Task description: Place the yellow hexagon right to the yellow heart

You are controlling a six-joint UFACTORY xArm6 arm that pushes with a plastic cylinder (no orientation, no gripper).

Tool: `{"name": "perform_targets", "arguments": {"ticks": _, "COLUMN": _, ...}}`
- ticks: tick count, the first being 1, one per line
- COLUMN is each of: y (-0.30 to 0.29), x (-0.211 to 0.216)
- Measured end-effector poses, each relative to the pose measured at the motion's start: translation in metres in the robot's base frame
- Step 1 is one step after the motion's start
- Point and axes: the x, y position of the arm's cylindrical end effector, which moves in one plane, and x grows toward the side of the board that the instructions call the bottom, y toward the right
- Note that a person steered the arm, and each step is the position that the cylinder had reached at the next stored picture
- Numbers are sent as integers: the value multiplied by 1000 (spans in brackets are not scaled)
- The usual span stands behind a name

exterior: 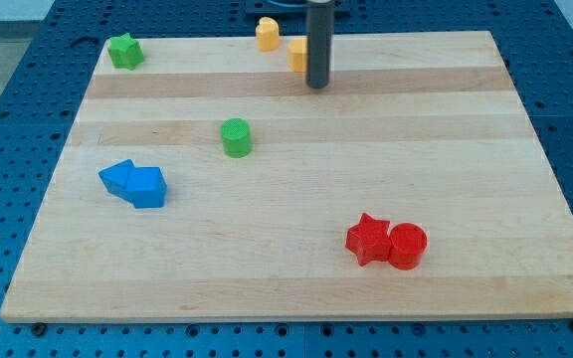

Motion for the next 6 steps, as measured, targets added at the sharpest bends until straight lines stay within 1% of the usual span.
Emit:
{"name": "perform_targets", "arguments": {"ticks": 1, "y": -14, "x": -6}}
{"name": "perform_targets", "arguments": {"ticks": 2, "y": -14, "x": -55}}
{"name": "perform_targets", "arguments": {"ticks": 3, "y": -14, "x": -79}}
{"name": "perform_targets", "arguments": {"ticks": 4, "y": 5, "x": -65}}
{"name": "perform_targets", "arguments": {"ticks": 5, "y": 49, "x": -47}}
{"name": "perform_targets", "arguments": {"ticks": 6, "y": 22, "x": -44}}
